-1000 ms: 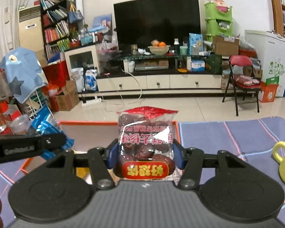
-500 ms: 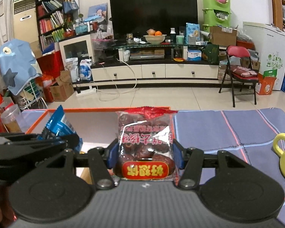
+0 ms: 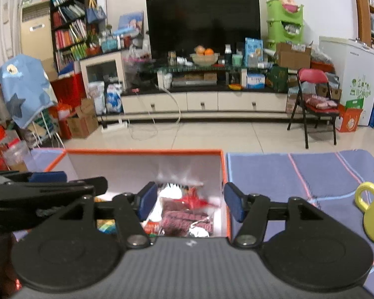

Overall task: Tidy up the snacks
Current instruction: 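Carry both snacks over the orange box and open both tools to drop them, then move both open tools back toward the snack pile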

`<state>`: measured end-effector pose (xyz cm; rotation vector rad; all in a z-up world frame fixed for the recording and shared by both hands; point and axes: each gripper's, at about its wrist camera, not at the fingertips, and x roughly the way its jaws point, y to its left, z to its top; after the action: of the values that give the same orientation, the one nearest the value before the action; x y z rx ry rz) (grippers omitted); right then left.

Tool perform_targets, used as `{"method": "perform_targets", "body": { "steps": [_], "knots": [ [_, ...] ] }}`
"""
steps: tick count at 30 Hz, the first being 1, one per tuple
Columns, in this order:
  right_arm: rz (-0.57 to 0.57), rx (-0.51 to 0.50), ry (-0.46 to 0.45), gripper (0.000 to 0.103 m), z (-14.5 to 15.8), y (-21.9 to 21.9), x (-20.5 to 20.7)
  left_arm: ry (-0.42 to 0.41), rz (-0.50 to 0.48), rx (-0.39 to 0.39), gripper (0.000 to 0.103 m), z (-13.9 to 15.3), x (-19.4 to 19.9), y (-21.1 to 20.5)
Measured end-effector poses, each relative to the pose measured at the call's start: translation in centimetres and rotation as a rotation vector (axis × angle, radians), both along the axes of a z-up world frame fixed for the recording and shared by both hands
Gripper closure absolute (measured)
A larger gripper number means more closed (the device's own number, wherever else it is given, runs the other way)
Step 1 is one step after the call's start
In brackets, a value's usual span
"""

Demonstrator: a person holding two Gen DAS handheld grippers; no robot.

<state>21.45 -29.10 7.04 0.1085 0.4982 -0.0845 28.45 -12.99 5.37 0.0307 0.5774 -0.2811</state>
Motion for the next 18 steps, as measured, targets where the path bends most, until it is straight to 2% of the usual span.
{"method": "perform_targets", "body": {
  "steps": [3,5,7,10,13,15,18],
  "knots": [
    [-0.024,0.011,-0.057,0.037,1.5,-1.0,-1.7,-0.049,0.021,-0.036,0.059,2.4,-1.6,2.1],
    [-0.037,0.014,-0.086,0.033,2.5,-1.9,-3.2,-0.098,0.033,-0.040,0.055,4.2,-3.2,3.7],
    [-0.047,0.015,-0.112,0.031,3.4,-2.8,-5.2,-0.150,0.045,-0.027,0.042,5.6,-5.3,5.3],
    [-0.014,0.001,-0.121,0.029,3.9,-3.5,-8.9,-0.179,0.053,-0.023,0.036,6.6,-8.6,8.0],
    [0.044,-0.079,-0.088,0.028,3.2,-2.8,-13.0,-0.145,0.059,-0.038,0.036,5.6,-11.9,10.6],
    [0.103,-0.106,-0.041,0.028,1.7,-2.2,-15.7,-0.104,0.067,-0.028,0.036,3.6,-13.9,12.2],
    [0.262,-0.161,0.054,0.028,-1.3,-1.2,-18.2,0.000,0.096,0.006,0.038,-0.2,-15.7,14.5]
  ]
}}
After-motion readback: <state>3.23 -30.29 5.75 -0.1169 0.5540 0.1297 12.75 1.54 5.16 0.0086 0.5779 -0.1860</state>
